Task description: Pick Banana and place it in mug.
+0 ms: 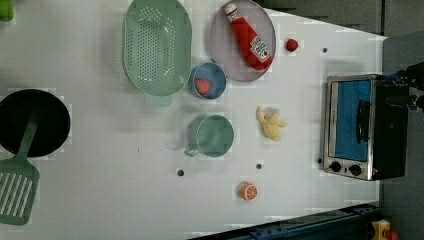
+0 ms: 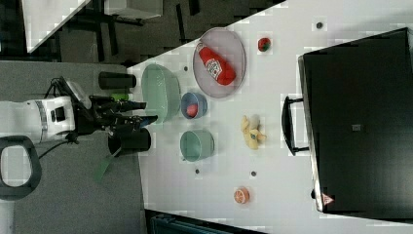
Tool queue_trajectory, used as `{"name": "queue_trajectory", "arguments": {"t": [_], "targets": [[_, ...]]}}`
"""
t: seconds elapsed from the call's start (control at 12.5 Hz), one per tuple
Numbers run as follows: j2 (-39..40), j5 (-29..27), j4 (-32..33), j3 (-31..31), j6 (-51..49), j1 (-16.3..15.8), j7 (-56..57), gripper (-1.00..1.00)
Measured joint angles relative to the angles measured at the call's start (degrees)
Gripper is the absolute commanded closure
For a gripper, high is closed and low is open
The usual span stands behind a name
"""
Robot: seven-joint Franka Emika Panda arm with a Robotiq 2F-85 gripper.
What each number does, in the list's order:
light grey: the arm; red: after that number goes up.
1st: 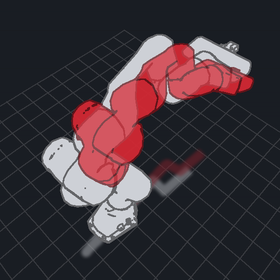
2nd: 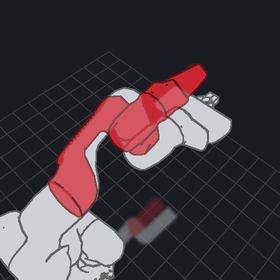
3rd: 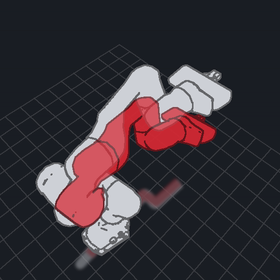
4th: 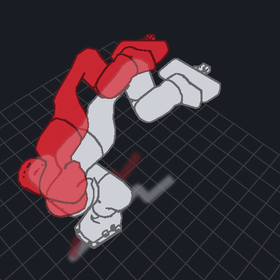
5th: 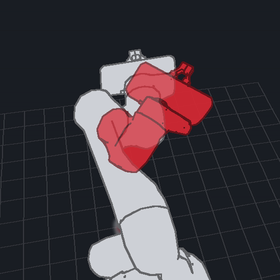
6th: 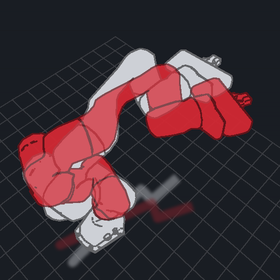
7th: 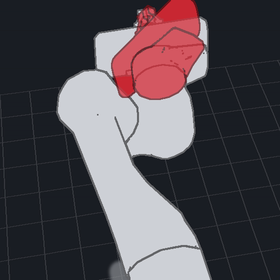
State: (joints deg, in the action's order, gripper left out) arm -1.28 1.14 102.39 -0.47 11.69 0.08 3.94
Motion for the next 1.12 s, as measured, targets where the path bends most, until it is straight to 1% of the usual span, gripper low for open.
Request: {"name": "queue_trajectory", "arguments": {"t": [0.16, 0.24, 0.32, 0.48, 0.64, 0.8, 0.96, 1.12], "targets": [[-9.1, 0.5, 9.6, -0.8, -5.8, 0.4, 0.0, -0.79], [-14.2, 0.2, 13.0, -1.5, -7.5, 0.4, 0.0, -0.98], [-18.2, -0.3, 14.9, -2.5, -7.6, 0.3, 0.0, -1.00], [-21.1, -0.6, 15.0, -2.8, -4.0, 1.1, 0.3, -1.00], [-19.7, 0.6, 16.1, -2.8, 2.8, 1.6, 1.5, -1.00], [-15.9, 1.1, 19.8, -2.9, 10.6, 1.8, 7.7, -1.00], [-9.2, 0.4, 24.6, -2.8, 16.7, 1.4, 16.9, -1.00], [-3.0, 0.4, 31.1, -2.6, 23.1, 0.8, 26.9, -1.00]]}}
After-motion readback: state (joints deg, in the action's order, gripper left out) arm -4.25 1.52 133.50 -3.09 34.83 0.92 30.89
